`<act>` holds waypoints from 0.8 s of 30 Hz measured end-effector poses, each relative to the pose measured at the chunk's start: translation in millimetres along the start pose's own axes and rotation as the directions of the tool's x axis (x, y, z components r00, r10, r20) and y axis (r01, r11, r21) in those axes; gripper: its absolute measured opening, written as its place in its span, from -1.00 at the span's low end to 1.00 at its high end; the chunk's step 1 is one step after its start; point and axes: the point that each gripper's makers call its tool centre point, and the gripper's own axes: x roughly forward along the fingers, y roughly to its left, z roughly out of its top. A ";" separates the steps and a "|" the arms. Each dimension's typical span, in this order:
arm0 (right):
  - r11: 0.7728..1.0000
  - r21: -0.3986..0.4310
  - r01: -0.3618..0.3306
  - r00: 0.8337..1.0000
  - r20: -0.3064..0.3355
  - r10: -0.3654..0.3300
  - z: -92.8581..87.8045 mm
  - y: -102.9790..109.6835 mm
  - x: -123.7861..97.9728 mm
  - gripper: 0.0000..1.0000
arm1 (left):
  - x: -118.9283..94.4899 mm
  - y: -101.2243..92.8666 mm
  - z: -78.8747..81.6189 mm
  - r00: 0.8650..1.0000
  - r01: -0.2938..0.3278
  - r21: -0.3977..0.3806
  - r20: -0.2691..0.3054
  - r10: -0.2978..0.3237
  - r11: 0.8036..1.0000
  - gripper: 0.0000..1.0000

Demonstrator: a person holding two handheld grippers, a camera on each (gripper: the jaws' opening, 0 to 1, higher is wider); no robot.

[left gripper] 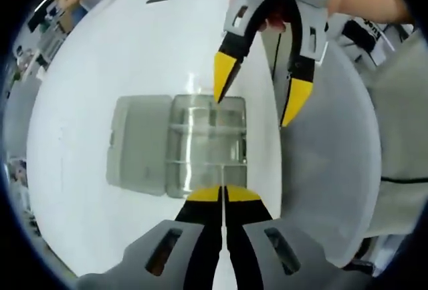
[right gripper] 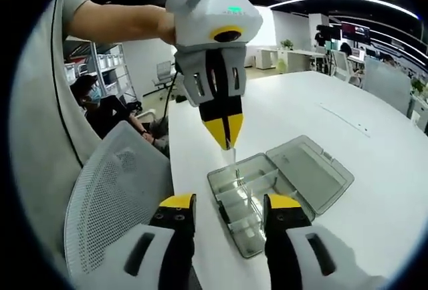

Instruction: Insert the divider into the dual guide fixture by aligning both edges with the guide slots and pushing it downward to the bottom, including one-sided entry, uneven engagement, binding, and posture correction.

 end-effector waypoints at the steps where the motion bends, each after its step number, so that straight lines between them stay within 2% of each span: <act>1: 1.000 -0.001 0.000 1.000 -0.003 0.000 -0.4 0.3 0.0 -0.22 | 0.2 0.3 0.3 1.000 0.001 -0.002 0.000 -0.001 1.000 -1.00; 24: 1.000 -0.003 0.017 0.999 -0.035 -0.017 -3.3 3.2 0.4 0.08 | 6.8 9.5 -0.3 1.000 -0.023 0.009 -0.015 0.023 1.000 -1.00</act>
